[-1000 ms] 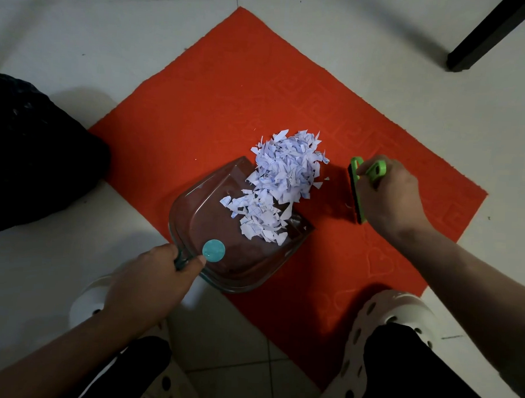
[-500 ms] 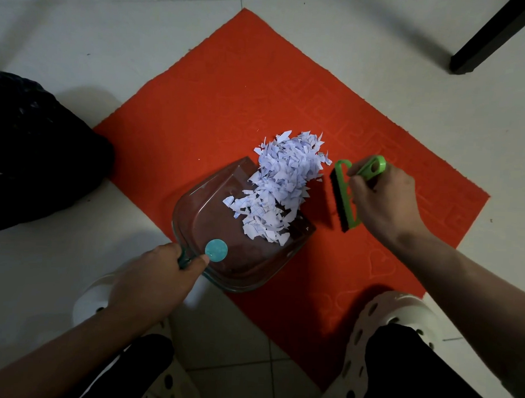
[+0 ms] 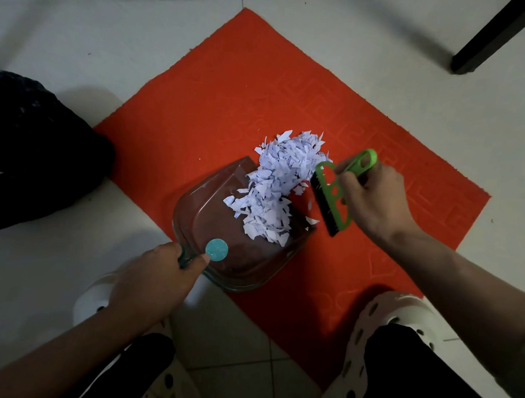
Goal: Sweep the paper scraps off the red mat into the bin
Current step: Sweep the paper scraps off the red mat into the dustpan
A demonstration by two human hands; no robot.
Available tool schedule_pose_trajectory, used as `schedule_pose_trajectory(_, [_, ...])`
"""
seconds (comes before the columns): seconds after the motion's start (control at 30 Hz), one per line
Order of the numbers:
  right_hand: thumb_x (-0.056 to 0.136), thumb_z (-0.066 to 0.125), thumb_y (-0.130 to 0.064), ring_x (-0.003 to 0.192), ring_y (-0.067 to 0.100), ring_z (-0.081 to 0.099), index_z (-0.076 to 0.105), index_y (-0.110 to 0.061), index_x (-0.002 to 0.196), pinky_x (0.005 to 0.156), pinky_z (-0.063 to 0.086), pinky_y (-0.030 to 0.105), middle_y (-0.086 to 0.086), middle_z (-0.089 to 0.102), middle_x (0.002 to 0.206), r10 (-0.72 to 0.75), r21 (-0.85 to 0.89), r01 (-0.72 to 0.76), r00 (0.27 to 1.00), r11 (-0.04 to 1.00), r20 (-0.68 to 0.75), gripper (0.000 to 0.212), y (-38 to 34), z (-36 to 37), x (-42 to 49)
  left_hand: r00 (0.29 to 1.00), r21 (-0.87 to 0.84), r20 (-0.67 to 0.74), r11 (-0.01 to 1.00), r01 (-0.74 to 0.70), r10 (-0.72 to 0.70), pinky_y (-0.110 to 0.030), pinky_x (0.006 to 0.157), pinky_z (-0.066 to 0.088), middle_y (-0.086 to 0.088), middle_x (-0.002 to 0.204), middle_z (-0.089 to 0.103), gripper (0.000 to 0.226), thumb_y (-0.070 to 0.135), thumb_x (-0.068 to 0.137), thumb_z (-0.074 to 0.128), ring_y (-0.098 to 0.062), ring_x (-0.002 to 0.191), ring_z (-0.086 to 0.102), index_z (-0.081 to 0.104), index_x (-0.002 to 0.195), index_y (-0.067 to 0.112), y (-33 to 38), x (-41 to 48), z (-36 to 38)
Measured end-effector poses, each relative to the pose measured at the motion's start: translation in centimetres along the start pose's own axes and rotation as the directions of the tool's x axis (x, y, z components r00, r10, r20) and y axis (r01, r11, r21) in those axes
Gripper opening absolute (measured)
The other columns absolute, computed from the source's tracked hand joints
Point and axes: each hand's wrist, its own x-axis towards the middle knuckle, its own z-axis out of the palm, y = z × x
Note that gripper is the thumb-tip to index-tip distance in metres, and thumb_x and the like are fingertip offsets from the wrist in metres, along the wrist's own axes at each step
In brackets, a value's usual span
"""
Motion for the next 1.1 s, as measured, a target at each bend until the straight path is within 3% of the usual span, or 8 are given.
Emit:
schedule_pose_trajectory(0.23, [0.096,0.046,-0.022,0.071,0.025,0.056,0.063,-0.005,0.102,0.063,0.045,0.037,0.011,0.064,0.086,0.007,-0.097,-0.019,0.992,0.995,-0.124,0.025,1.4,-0.7,2.7,1.0,0.017,-0.002,1.0,-0.004,0.004,-0.031,0.059,0.047,-0.005,0.064,0.061,0.044,0.055,0.091,0.051,-0.018,0.058,0.058,0.055,0.071,0.016,0.0,0.0,-0.1])
schedule_pose_trajectory(0.37, [0.097,0.046,-0.015,0.085,0.032,0.059,0.062,-0.008,0.112,0.069,0.047,0.038,0.016,0.065,0.101,-0.01,-0.189,-0.007,0.996,0.982,-0.089,0.024,2.0,0.3,3.8,1.0,0.019,0.004,1.0,-0.009,0.009,-0.034,0.062,0.05,-0.005,0.066,0.064,0.042,0.054,0.091,0.052,-0.018,0.061,0.061,0.055,0.071,0.017,0.1,0.2,-0.1])
schedule_pose_trajectory(0.53, [0.096,0.051,-0.02,0.073,0.031,0.063,0.065,-0.009,0.104,0.066,0.052,0.046,0.014,0.068,0.087,-0.082,-0.158,0.095,0.992,0.983,0.092,0.02,0.8,1.4,2.6,1.0,0.031,0.002,0.999,-0.013,0.013,-0.027,0.054,0.039,-0.005,0.064,0.059,0.042,0.052,0.092,0.053,-0.016,0.057,0.055,0.052,0.069,0.017,0.2,0.3,-0.2])
schedule_pose_trajectory(0.7, [0.087,0.047,-0.032,0.064,0.009,0.058,0.064,-0.016,0.089,0.057,0.042,0.014,-0.014,0.061,0.075,-0.08,-0.031,0.08,0.997,0.996,0.018,0.023,-0.3,0.5,1.2,1.0,0.03,-0.004,0.999,-0.025,0.025,-0.026,0.051,0.031,-0.001,0.061,0.052,0.042,0.051,0.092,0.053,-0.012,0.055,0.049,0.048,0.066,0.019,0.2,0.3,-0.4])
schedule_pose_trajectory(0.77, [0.085,0.043,-0.037,0.062,0.011,0.055,0.061,-0.012,0.086,0.057,0.045,0.024,-0.007,0.06,0.072,-0.051,-0.047,0.049,0.998,0.998,-0.037,0.031,0.3,0.0,1.1,1.0,0.039,-0.016,0.999,-0.018,0.019,-0.027,0.051,0.03,0.0,0.061,0.051,0.042,0.053,0.092,0.053,-0.012,0.055,0.049,0.047,0.066,0.02,0.1,0.4,-0.4])
schedule_pose_trajectory(0.87, [0.09,0.053,-0.02,0.073,0.027,0.058,0.059,-0.007,0.091,0.065,0.049,0.041,0.01,0.062,0.083,0.004,-0.144,-0.012,0.999,0.99,-0.052,0.014,1.7,0.0,1.1,1.0,0.045,-0.024,0.999,-0.018,0.019,-0.028,0.053,0.035,-0.002,0.062,0.054,0.044,0.055,0.09,0.053,-0.016,0.058,0.054,0.048,0.066,0.019,-0.2,0.7,-0.3])
schedule_pose_trajectory(0.97, [0.086,0.055,-0.007,0.084,0.03,0.057,0.06,-0.009,0.093,0.075,0.048,0.039,0.014,0.059,0.096,0.024,-0.123,-0.025,1.0,0.992,-0.004,0.009,1.5,1.3,0.9,0.999,0.051,-0.017,0.998,-0.027,0.027,-0.028,0.055,0.039,-0.002,0.062,0.056,0.043,0.056,0.09,0.052,-0.016,0.058,0.055,0.049,0.067,0.019,-0.2,0.8,-0.2])
schedule_pose_trajectory(1.1, [0.087,0.052,-0.005,0.08,0.028,0.061,0.06,-0.017,0.092,0.073,0.051,0.037,0.01,0.061,0.09,0.05,0.04,-0.052,0.998,0.998,0.046,0.015,0.1,2.6,1.0,1.0,0.053,-0.001,0.998,-0.024,0.024,-0.03,0.057,0.045,-0.002,0.062,0.055,0.042,0.056,0.091,0.051,-0.015,0.058,0.055,0.051,0.069,0.019,-0.4,0.8,0.0])
